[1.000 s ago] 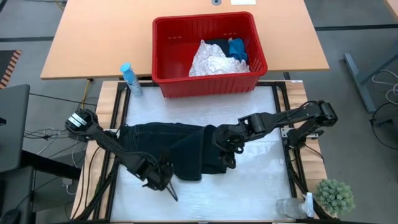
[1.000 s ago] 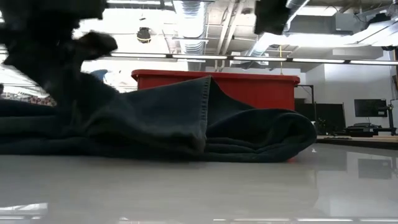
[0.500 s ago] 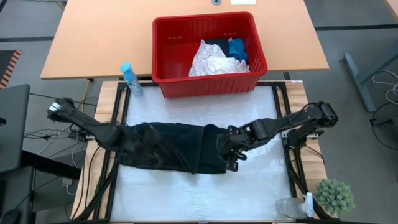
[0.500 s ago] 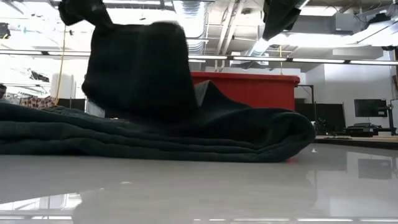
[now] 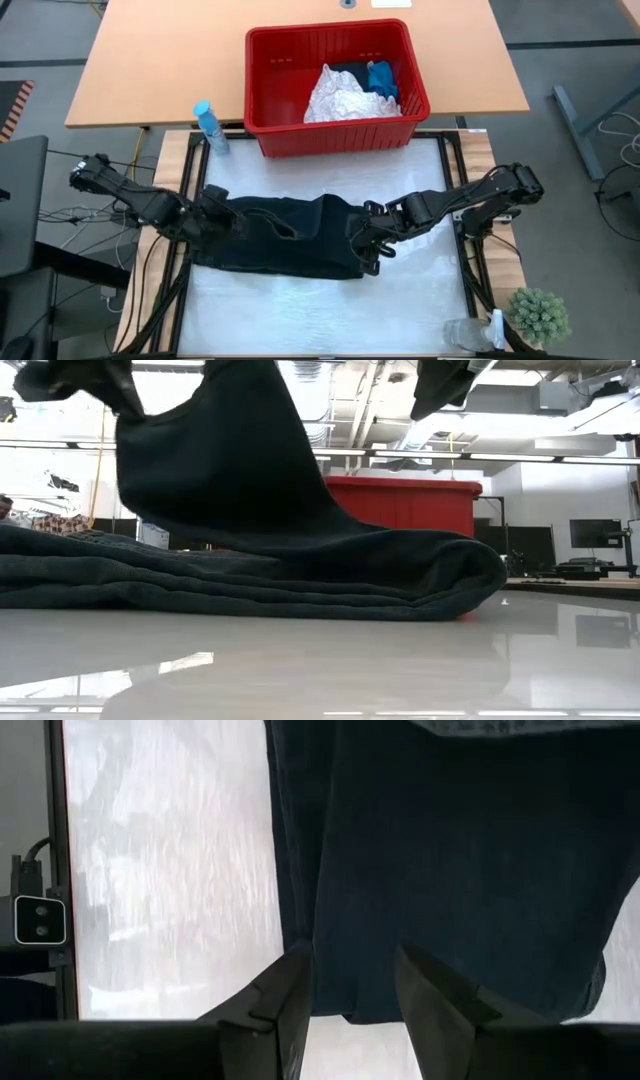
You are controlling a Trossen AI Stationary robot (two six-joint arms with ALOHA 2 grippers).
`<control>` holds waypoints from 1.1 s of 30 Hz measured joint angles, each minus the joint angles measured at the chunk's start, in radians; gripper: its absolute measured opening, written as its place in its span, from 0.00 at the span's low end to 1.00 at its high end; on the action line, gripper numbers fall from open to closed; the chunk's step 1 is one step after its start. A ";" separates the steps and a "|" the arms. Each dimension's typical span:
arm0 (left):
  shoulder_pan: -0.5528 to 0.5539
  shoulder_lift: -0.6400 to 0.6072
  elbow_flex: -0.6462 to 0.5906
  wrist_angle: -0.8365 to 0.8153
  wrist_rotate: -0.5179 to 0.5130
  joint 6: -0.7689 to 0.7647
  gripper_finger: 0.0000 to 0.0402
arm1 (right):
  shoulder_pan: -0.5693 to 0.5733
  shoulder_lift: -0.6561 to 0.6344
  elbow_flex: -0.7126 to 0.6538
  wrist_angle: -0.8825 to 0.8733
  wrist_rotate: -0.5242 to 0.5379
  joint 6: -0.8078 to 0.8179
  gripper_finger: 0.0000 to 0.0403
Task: Fold Laundry from Bin
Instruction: Fold the black pants from the red bin
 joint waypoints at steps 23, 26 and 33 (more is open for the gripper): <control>-0.322 -0.018 0.006 0.014 -0.695 -0.698 0.02 | 0.010 0.000 0.000 -0.018 0.053 0.011 0.42; -0.298 -0.044 0.007 0.017 -0.887 -0.661 0.01 | 0.010 0.000 0.000 -0.018 0.053 0.010 0.42; -0.170 -0.167 0.039 0.003 -0.888 -0.475 0.01 | -0.004 0.000 0.000 -0.022 0.047 -0.015 0.42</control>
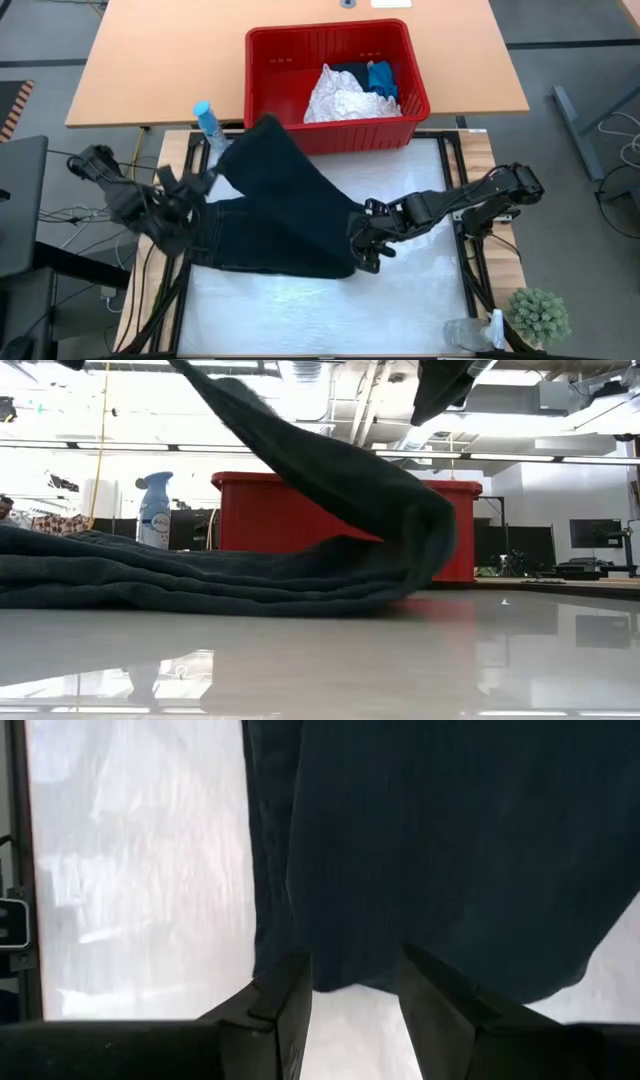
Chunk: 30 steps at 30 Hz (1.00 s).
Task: Fold Laundry from Bin
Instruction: Fold the black pants from the red bin
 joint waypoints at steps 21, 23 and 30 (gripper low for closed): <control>-0.001 0.207 0.008 0.027 0.503 0.079 0.00 | 0.018 0.000 -0.133 0.099 -0.001 0.057 0.42; -0.017 0.243 0.008 -0.063 0.616 0.040 0.00 | 0.028 -0.001 -0.168 0.119 -0.002 0.090 0.42; -0.094 0.322 0.022 -0.294 0.898 -0.086 0.01 | 0.059 0.000 -0.208 0.193 -0.003 0.124 0.42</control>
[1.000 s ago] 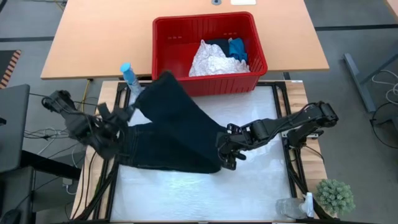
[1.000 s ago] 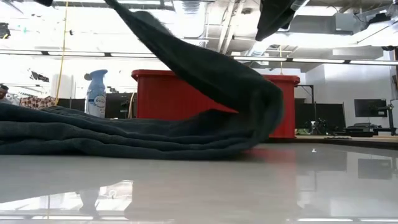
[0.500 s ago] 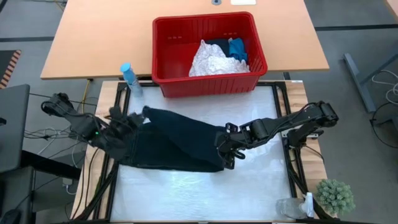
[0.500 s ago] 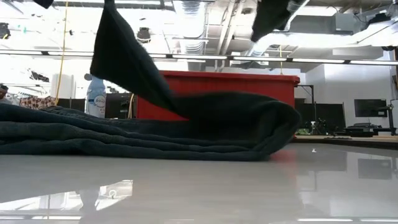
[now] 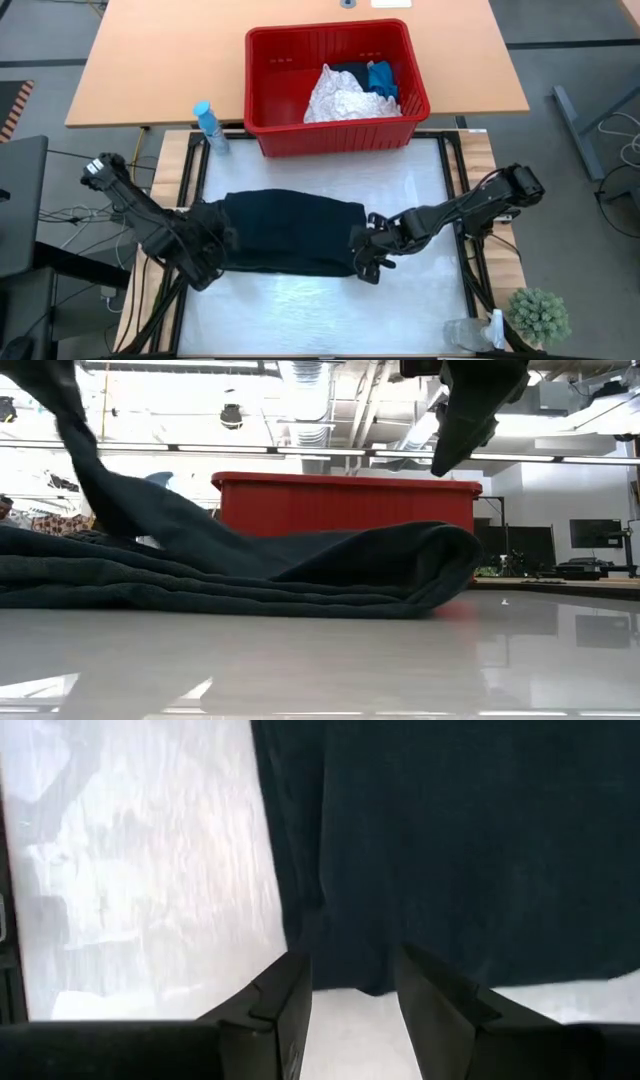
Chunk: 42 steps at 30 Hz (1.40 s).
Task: Fold Laundry from Bin
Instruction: Fold the black pants from the red bin
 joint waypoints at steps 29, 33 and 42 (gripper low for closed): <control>-0.047 0.003 0.136 -0.126 -0.030 0.073 0.01 | 0.079 0.245 0.098 0.067 0.078 -0.210 0.67; -0.047 0.003 0.136 -0.126 -0.041 0.096 0.02 | 0.079 0.245 0.122 0.010 0.095 -0.185 0.67; -0.047 0.003 0.136 -0.102 -0.061 0.109 0.02 | 0.079 0.276 0.121 -0.062 0.115 -0.175 0.66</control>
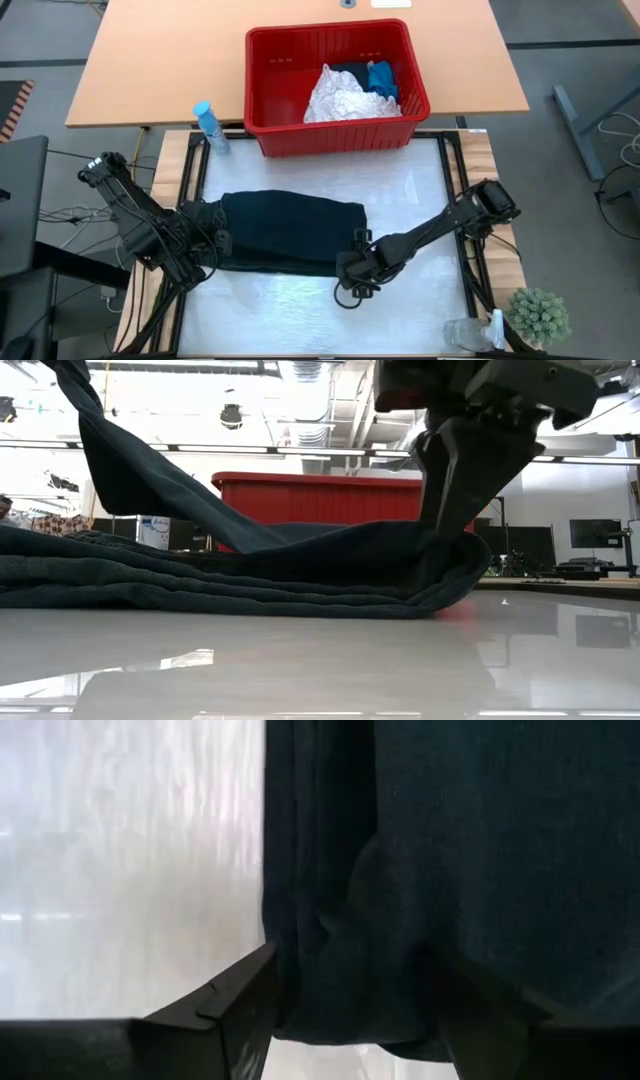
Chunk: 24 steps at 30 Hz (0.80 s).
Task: Fold Laundry from Bin
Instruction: Fold the black pants from the red bin
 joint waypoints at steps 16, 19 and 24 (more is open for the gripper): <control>0.000 0.001 0.000 0.072 0.195 0.188 0.02 | 0.045 0.025 0.003 -0.061 0.026 0.037 0.09; -0.001 0.014 -0.001 0.072 0.247 0.220 0.02 | 0.047 0.025 0.003 -0.060 0.025 0.058 0.13; -0.004 0.046 -0.047 0.090 0.360 0.273 0.02 | 0.046 0.025 0.003 -0.063 0.025 0.056 0.09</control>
